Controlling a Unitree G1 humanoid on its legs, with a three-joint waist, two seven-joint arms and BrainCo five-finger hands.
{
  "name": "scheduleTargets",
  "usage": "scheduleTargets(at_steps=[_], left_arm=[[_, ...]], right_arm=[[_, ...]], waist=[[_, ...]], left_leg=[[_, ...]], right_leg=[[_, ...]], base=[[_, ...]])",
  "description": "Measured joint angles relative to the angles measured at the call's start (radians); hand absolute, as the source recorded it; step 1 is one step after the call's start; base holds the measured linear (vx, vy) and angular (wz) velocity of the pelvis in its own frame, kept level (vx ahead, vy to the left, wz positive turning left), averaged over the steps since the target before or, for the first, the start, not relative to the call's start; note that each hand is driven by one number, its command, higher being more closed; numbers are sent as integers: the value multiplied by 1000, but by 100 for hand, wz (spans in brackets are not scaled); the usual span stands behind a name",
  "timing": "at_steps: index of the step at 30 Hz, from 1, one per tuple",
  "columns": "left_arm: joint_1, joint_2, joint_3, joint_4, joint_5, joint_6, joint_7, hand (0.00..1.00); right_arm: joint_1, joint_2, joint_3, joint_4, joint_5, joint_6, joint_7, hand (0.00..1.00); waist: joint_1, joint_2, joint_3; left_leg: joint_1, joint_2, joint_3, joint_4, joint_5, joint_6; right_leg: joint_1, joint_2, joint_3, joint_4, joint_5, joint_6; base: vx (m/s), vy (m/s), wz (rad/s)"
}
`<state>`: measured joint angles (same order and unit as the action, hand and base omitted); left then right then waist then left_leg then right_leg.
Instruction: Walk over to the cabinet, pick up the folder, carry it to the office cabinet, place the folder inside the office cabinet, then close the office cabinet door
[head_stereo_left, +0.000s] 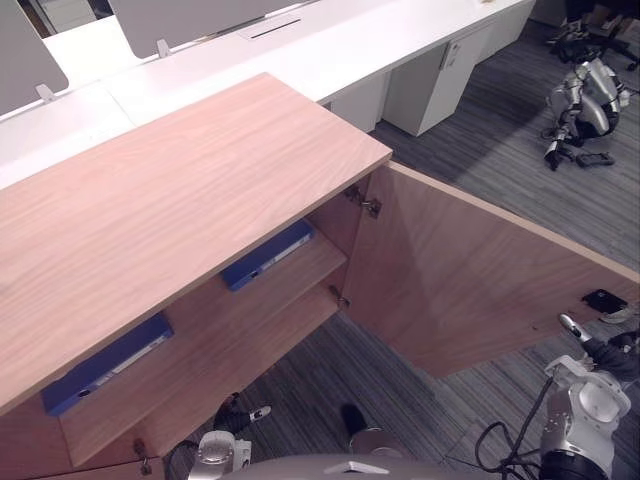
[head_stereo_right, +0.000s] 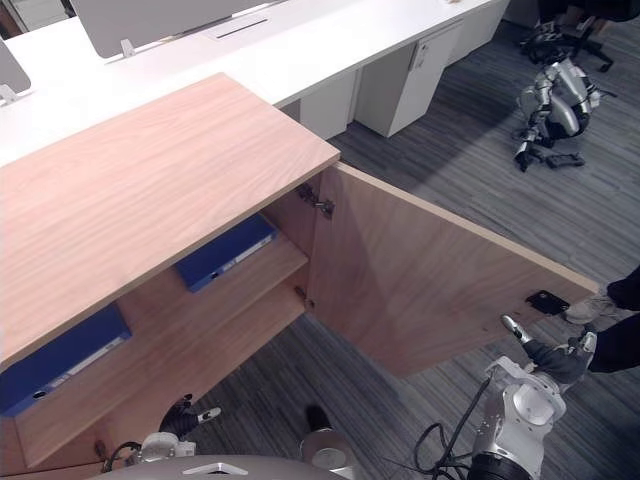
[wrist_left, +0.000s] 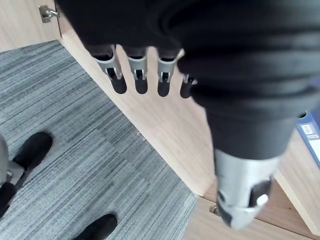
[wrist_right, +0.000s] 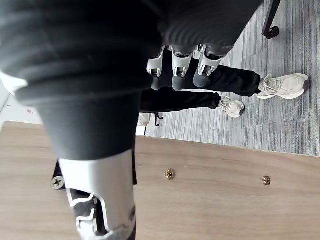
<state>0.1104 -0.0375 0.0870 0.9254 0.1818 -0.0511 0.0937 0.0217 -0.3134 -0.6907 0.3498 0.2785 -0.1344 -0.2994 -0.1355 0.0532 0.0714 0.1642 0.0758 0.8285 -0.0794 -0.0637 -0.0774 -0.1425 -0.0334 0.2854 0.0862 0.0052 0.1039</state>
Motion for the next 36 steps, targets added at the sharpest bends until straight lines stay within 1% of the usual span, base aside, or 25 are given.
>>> scheduleTargets(at_steps=[4, 8, 11, 13, 15, 16, 17, 19, 21, 23, 27, 31, 32, 33, 34, 36], left_arm=[[3, 19, -35, 0, 0, -3, -13, 0], [11, 35, -55, 0, 0, -11, -14, 0], [20, 58, -91, 2, 0, -13, -15, 0], [23, 66, -95, 5, 0, -13, -15, 0], [24, 81, -112, 8, 0, -14, -15, 0], [22, 88, -116, 8, 0, -15, -15, 0], [21, 90, -118, 8, 0, -16, -15, 0], [21, 94, -130, 9, 1, -18, -15, 0], [19, 98, -131, 7, 1, -24, -15, 0], [19, 98, -133, 8, 1, -28, -15, 0], [20, 98, -132, 8, 21, -29, -15, 0], [22, 99, -128, 8, 22, -29, -15, 0], [24, 99, -126, 8, 25, -29, -15, 0], [25, 99, -125, 9, 30, -29, -15, 0], [26, 100, -124, 9, 40, -29, -15, 0], [25, 102, -123, 9, 41, -29, -15, 0]], right_arm=[[-36, -64, 4, 73, 9, 1, 40, 0], [-65, -108, 32, 123, 9, 2, 73, 0], [-71, -144, 89, 144, 8, 3, 79, 0], [-76, -162, 127, 146, -1, 3, 84, 0], [-94, -179, 156, 170, -8, 3, 101, 0], [-107, -191, 168, 192, -10, 5, 102, 0], [-107, -195, 171, 192, -10, 5, 102, 0], [-112, -228, 202, 195, -12, 5, 107, 0], [-112, -237, 220, 196, -16, 5, 111, 0], [-112, -238, 221, 196, -48, 5, 115, 0], [-112, -239, 243, 194, -51, 5, 115, 0], [-92, -232, 239, 132, -52, 8, 112, 0], [-55, -207, 229, 54, -53, 8, 108, 0], [-37, -192, 222, 23, -62, 7, 106, 0], [11, -157, 208, -44, -90, 8, 104, 0], [49, -117, 210, -101, -114, 8, 103, 0]], waist=[[0, 14, 5], [-1, 18, 5], [-2, 18, 5], [-3, 18, 5], [-6, 18, 5], [-9, 14, 9], [-10, 14, 9], [-13, 22, 13], [-23, 22, 13], [-26, 22, 13], [-30, 21, 14], [-31, 18, 15], [-31, 18, 16], [-35, 17, 16], [-42, 13, 16], [-45, 6, 15]], left_leg=[[-5, -9, -6, 0, 0, 0], [-14, -19, -7, 0, -3, 4], [-15, -25, -7, 0, -6, 8], [-17, -28, -8, 0, -8, 12], [-20, -31, -9, 1, -10, 15], [-34, -25, -19, 38, -26, 26], [-38, -23, -27, 48, -31, 29], [-50, -14, -85, 83, -57, 35], [-58, -15, -90, 96, -65, 36], [-58, -16, -90, 98, -66, 37], [-65, -18, -101, 115, -70, 40], [-78, -18, -117, 123, -70, 40], [-79, -17, -123, 126, -70, 41], [-79, -17, -128, 128, -70, 41], [-77, -14, -144, 130, -69, 41], [-77, -13, -144, 130, -68, 42]], right_leg=[[-4, -3, -2, 0, -3, 4], [-17, -11, -3, 2, -4, 7], [-21, -16, -2, -2, -3, 9], [-22, -18, -1, -6, -2, 11], [-21, -19, -1, -9, 0, 13], [-22, -24, 0, -10, 0, 14], [-22, -26, 1, -10, 1, 15], [-24, -30, 5, -15, 5, 21], [-25, -34, 4, -17, 8, 24], [-23, -37, 4, -23, 13, 26], [-16, -47, 3, -43, 28, 28], [-15, -53, -4, -67, 44, 28], [-12, -53, -10, -71, 46, 27], [-8, -53, -14, -72, 46, 27], [2, -52, -25, -76, 47, 26], [2, -50, -24, -78, 52, 25]], base=[[-34, -61, 3], [-43, -49, -2], [-13, -43, -2], [6, -46, -2], [24, -47, -1], [27, -39, -2], [52, -85, -6], [34, -79, -7], [-15, -66, 0], [-43, -59, -1], [-66, -61, 2], [-87, -75, 4], [-65, -77, 7], [-54, -96, 17], [-39, -80, 13], [-49, -83, 1]])
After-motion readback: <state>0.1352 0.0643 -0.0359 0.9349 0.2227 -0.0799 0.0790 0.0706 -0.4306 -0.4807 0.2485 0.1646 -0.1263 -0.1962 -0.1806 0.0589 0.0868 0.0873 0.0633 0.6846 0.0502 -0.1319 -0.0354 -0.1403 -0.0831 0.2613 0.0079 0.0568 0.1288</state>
